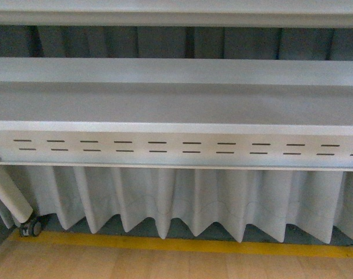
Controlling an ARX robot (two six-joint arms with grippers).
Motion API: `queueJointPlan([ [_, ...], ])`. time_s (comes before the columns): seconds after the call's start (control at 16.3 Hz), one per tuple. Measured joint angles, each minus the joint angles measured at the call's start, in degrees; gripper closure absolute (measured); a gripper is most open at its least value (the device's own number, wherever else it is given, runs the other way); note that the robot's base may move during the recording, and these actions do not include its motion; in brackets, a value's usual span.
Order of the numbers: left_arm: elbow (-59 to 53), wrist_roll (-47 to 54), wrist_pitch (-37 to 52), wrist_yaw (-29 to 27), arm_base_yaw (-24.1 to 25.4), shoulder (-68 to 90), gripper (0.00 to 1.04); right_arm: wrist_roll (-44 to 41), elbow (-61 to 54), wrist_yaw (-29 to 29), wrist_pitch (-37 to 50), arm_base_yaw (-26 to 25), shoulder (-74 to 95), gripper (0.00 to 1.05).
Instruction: Wind up and store yellow beetle toy
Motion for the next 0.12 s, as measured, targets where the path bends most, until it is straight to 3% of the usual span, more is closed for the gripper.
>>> queueJointPlan([
  [0.12, 0.00, 0.02, 0.00, 0.00, 0.00, 0.00, 0.07, 0.00, 0.00, 0.00, 0.00, 0.00, 0.00, 0.07],
])
